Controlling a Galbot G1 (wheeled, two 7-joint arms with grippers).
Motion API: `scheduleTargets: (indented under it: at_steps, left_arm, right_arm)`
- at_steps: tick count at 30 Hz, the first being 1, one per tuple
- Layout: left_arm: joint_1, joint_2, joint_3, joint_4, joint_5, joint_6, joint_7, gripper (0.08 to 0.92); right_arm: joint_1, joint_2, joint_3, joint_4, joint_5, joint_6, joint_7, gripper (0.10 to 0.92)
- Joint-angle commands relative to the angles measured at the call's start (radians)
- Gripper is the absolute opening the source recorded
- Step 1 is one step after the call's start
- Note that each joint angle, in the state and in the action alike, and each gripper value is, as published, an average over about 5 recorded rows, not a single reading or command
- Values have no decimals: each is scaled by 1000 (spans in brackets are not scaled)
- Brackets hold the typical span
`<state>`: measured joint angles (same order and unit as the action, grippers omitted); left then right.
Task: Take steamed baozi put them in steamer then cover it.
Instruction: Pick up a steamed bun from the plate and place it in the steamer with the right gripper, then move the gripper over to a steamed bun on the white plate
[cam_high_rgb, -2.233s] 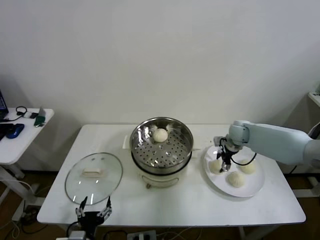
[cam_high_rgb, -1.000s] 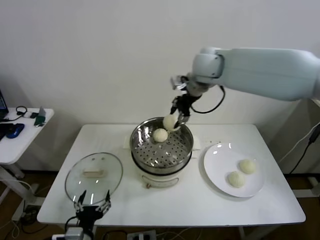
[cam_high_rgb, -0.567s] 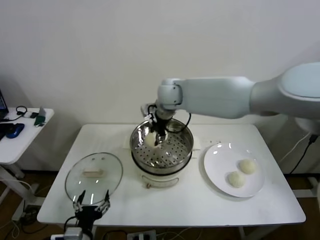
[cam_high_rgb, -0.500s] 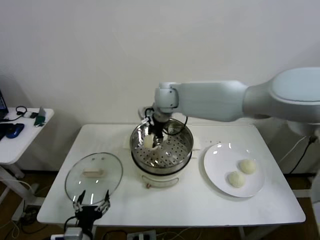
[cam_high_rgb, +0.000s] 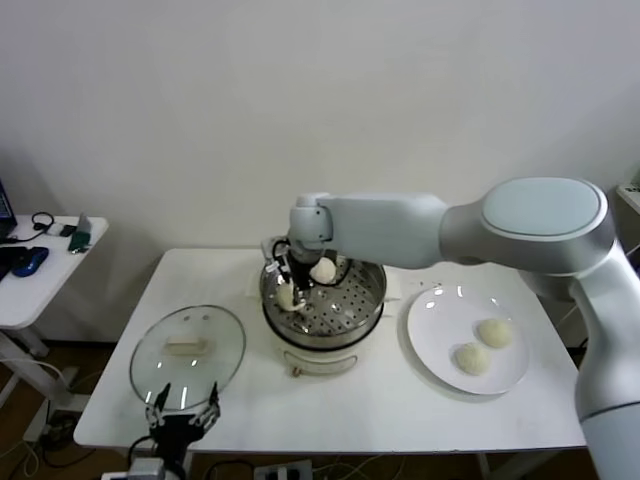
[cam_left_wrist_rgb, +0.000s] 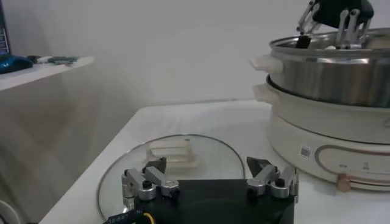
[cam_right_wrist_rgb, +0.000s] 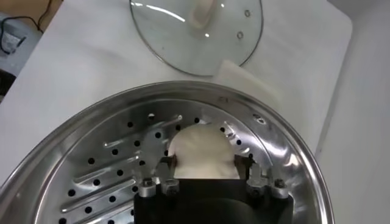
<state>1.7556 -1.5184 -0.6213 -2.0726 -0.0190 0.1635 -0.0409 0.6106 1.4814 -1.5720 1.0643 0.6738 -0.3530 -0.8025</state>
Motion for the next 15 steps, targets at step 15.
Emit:
scheduleTargets:
  at_steps: [15]
  left_arm:
    - [3, -8, 4, -13, 7, 3, -3, 823]
  right_arm:
    - [403, -626, -213, 282, 43, 167, -270, 823]
